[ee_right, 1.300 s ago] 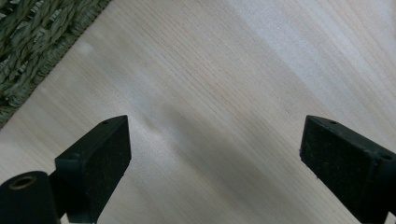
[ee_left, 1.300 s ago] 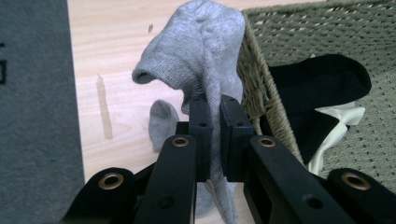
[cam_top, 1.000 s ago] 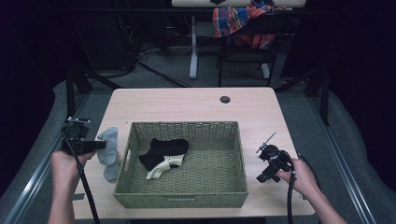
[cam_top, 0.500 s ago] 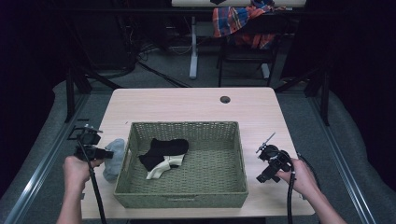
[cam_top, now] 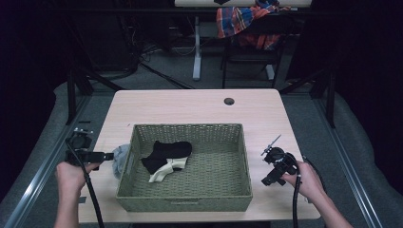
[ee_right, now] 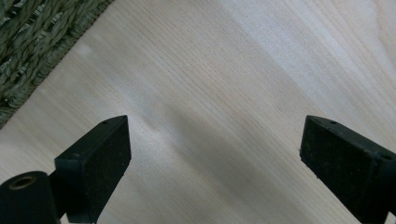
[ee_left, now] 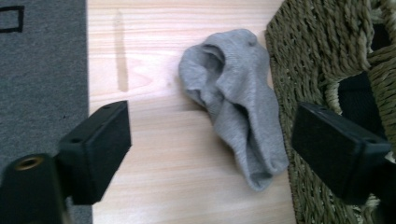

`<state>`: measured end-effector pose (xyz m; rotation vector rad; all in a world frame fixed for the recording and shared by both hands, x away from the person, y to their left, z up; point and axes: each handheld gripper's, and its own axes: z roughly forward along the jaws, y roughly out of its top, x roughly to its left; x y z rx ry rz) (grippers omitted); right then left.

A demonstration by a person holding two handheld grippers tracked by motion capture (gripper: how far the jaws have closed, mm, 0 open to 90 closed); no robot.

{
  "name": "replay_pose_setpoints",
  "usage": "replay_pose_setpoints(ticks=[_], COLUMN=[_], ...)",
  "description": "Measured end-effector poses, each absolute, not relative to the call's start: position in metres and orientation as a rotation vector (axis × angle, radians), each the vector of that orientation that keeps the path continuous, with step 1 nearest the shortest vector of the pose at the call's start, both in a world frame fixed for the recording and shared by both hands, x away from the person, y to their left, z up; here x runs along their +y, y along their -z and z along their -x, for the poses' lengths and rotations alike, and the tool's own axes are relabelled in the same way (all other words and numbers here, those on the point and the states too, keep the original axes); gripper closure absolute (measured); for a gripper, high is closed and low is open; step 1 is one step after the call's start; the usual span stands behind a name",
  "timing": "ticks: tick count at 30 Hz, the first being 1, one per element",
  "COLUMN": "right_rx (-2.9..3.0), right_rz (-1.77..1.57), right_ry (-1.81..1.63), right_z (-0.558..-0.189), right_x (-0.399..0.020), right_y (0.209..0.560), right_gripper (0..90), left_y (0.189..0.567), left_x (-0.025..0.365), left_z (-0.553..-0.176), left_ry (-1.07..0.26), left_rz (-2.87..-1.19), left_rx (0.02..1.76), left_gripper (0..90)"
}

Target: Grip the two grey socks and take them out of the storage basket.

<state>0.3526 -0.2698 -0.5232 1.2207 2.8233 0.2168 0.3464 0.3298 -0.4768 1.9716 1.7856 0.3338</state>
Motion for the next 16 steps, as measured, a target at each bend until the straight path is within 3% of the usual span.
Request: replay_pose_setpoints(ticks=[8,16], right_rx=[2.810,2.802], right_rz=[-1.241,-1.210], right_ry=[-0.235,-0.221], right_z=[-0.352,-0.352], right_x=[-0.269,-0.267], right_y=[0.526,0.525], right_gripper=[8.5,8.5], left_y=[0.504,0.514], left_x=[0.336,0.339], left_z=[-0.327,-0.319], left_ry=[-0.311,-0.301], left_rz=[-2.064,-2.075], left_rx=[1.879,1.899], left_gripper=[0.0,0.0])
